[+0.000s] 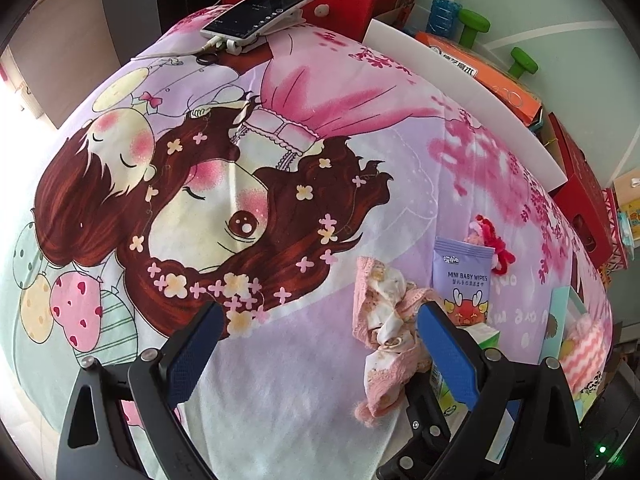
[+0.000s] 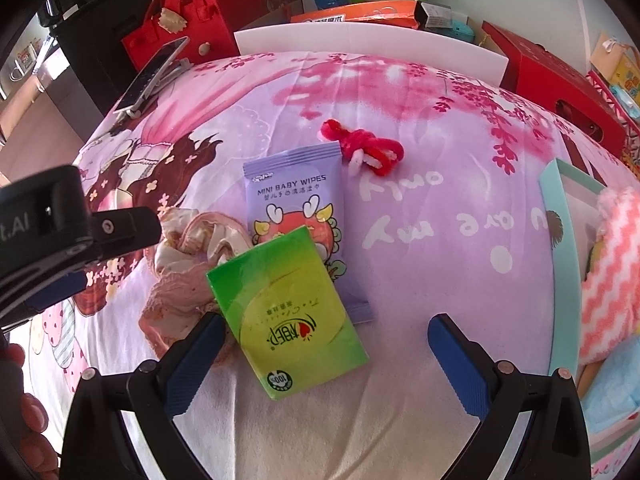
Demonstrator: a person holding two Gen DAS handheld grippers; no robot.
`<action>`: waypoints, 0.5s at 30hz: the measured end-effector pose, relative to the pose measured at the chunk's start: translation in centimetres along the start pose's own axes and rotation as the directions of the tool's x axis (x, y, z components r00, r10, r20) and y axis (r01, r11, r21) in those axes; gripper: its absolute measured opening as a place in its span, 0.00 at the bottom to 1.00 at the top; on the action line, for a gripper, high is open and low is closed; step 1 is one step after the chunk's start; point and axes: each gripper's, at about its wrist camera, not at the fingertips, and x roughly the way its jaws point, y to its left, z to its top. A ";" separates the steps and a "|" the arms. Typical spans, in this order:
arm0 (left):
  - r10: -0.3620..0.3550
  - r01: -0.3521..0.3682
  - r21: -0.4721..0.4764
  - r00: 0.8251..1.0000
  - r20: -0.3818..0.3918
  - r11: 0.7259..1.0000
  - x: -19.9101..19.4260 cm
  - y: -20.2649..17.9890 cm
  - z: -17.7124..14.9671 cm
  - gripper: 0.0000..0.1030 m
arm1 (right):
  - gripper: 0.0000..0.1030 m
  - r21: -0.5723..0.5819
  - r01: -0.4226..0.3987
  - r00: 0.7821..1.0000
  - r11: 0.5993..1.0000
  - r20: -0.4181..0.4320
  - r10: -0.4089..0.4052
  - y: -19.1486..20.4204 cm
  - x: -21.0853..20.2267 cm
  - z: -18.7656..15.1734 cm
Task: Organize soft objects
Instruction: 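Grasp the pink floral cloth with the left gripper while the right gripper grasps a green tissue packet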
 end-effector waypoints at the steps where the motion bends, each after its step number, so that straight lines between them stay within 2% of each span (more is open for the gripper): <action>1: 0.000 0.000 0.000 1.000 -0.001 1.000 0.0 0.0 0.0 0.95 | 1.00 -0.001 0.000 1.000 1.000 0.000 0.000 0.0 0.0 0.0; 3: -0.001 0.001 -0.001 1.000 -0.003 1.000 0.1 0.0 0.0 0.95 | 0.99 -0.003 -0.003 1.000 1.000 0.002 0.003 0.1 -0.1 0.0; 15: -0.023 0.023 0.016 0.999 -0.039 1.000 1.1 -1.1 -0.3 0.95 | 0.74 0.031 -0.012 1.000 0.999 0.010 0.012 -1.6 -0.6 0.2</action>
